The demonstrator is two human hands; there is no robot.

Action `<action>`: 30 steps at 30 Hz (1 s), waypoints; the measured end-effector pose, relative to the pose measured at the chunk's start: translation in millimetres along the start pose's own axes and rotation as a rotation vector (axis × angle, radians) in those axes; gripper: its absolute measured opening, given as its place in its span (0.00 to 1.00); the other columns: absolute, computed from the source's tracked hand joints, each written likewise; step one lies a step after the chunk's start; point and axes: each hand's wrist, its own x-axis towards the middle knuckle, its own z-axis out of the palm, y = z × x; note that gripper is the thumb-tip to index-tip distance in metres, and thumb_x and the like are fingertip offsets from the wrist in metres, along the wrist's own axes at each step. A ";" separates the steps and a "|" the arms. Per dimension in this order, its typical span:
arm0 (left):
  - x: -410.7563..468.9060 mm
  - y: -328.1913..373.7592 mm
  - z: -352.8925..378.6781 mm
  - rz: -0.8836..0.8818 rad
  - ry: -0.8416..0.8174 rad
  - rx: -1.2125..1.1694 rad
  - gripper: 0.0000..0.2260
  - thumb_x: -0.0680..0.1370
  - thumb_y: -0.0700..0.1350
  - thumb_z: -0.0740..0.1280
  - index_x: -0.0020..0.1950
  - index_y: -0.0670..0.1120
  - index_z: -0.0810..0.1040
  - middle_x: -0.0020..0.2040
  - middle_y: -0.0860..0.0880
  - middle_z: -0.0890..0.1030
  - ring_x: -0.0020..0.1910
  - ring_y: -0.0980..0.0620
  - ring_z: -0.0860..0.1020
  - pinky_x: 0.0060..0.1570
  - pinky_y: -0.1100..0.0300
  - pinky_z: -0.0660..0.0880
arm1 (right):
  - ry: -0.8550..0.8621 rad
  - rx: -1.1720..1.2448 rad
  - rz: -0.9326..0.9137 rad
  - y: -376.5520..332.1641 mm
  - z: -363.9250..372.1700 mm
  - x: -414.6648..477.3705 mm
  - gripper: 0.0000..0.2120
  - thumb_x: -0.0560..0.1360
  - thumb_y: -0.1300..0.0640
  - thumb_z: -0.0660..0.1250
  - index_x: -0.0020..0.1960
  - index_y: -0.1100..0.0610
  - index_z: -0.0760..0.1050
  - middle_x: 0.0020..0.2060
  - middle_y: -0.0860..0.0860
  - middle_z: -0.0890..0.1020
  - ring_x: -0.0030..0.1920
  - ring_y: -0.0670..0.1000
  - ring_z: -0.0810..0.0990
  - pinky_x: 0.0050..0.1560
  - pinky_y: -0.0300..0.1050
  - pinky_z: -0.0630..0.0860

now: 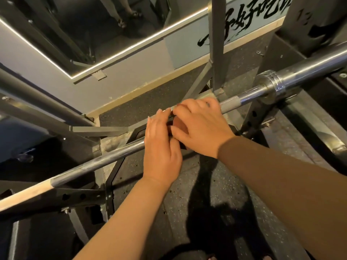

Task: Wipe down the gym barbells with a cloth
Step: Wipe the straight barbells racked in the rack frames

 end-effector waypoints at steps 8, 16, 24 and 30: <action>17.1 -9.4 -1.1 -0.178 0.055 0.389 0.19 0.83 0.49 0.53 0.66 0.45 0.77 0.59 0.48 0.81 0.64 0.45 0.76 0.68 0.44 0.68 | 0.241 -0.054 0.091 58.2 -10.9 -17.1 0.21 0.85 0.47 0.51 0.57 0.59 0.79 0.55 0.56 0.80 0.55 0.58 0.77 0.62 0.56 0.71; 24.6 -4.8 6.1 -0.155 0.022 0.577 0.23 0.85 0.54 0.49 0.52 0.49 0.83 0.52 0.51 0.81 0.56 0.48 0.77 0.60 0.46 0.70 | 0.139 0.086 0.333 8.3 -5.6 -13.6 0.22 0.84 0.45 0.53 0.64 0.59 0.75 0.68 0.57 0.71 0.75 0.57 0.62 0.81 0.58 0.43; 24.5 -0.8 7.7 -0.160 -0.030 0.588 0.26 0.85 0.53 0.46 0.54 0.46 0.84 0.56 0.48 0.83 0.66 0.45 0.76 0.68 0.44 0.68 | 0.174 -0.075 0.221 86.0 -29.3 -33.5 0.20 0.86 0.49 0.52 0.63 0.61 0.77 0.63 0.58 0.76 0.66 0.59 0.73 0.77 0.59 0.62; 43.2 30.1 32.9 -0.046 -0.160 0.613 0.27 0.85 0.53 0.42 0.58 0.48 0.81 0.61 0.49 0.82 0.72 0.47 0.72 0.69 0.45 0.67 | 0.017 0.052 0.288 38.7 -23.5 -21.4 0.23 0.83 0.50 0.47 0.69 0.58 0.71 0.69 0.56 0.70 0.74 0.57 0.63 0.81 0.59 0.51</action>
